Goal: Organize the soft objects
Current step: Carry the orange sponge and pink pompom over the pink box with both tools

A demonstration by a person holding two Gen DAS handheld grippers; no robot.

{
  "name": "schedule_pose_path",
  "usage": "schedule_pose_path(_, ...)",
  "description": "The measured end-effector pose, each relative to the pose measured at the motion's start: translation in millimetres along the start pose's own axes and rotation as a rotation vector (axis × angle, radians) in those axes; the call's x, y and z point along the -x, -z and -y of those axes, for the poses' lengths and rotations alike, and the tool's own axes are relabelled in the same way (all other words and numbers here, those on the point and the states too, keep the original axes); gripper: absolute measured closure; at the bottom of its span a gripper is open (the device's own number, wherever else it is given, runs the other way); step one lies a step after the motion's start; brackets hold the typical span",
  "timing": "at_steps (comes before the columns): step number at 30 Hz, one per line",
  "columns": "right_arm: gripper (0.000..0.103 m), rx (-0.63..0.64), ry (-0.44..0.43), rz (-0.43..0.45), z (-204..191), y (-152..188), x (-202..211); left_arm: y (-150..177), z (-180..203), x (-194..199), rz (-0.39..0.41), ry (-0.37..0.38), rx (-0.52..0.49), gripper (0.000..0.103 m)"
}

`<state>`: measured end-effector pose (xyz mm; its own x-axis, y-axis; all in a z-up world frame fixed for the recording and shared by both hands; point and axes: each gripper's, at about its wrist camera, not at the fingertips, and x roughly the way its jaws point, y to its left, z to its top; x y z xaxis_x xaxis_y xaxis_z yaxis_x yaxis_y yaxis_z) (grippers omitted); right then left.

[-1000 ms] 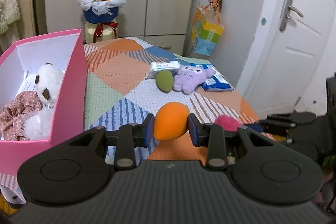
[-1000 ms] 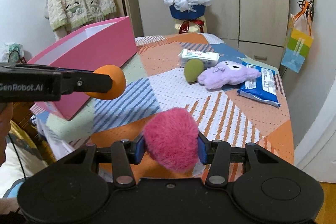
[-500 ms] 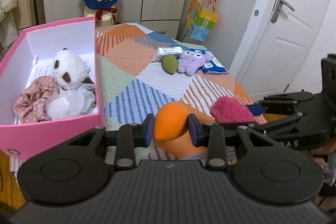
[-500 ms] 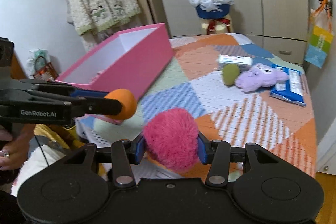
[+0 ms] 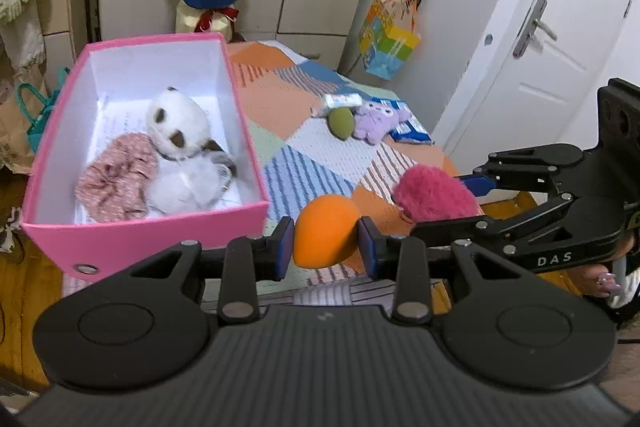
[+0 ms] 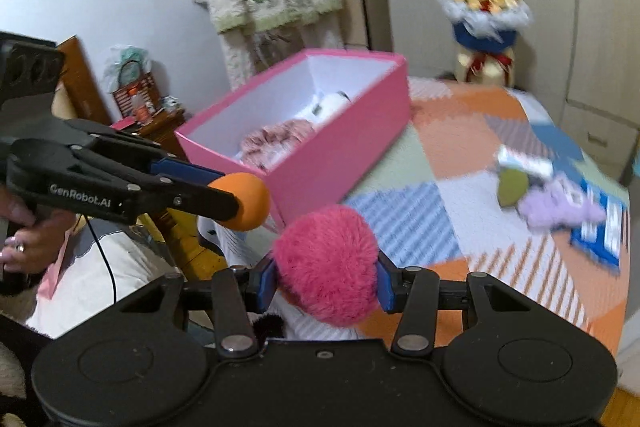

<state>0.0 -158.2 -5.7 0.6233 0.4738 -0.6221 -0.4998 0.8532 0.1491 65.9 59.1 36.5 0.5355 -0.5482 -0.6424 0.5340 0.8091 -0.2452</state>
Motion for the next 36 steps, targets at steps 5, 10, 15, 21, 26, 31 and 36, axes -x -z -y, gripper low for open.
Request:
schedule_pose_path(5,0.050,0.048,-0.058,0.032,-21,-21,-2,-10,-16,27,0.021,-0.031,-0.011,0.070)
schedule_pose_path(10,0.050,0.071,-0.091,0.054,-35,-41,-16,-20,-33,44,0.070,-0.080,-0.020,0.070)
schedule_pose_path(15,0.050,0.092,-0.072,0.088,-40,-62,-38,-35,-58,42,0.118,-0.104,0.004,0.070)
schedule_pose_path(21,0.050,0.156,0.000,0.152,-37,-96,-72,-63,-96,11,0.146,-0.169,0.046,0.070)
schedule_pose_path(26,0.050,0.213,0.085,0.169,-18,-123,-116,-87,-131,-32,0.138,-0.180,0.129,0.070)
schedule_pose_path(31,0.049,0.220,0.114,0.157,7,-143,-161,-106,-158,-69,0.127,-0.197,0.198,0.070)
schedule_pose_path(36,0.049,0.240,0.111,0.088,19,-155,-196,-117,-180,-104,0.064,-0.207,0.251,0.070)
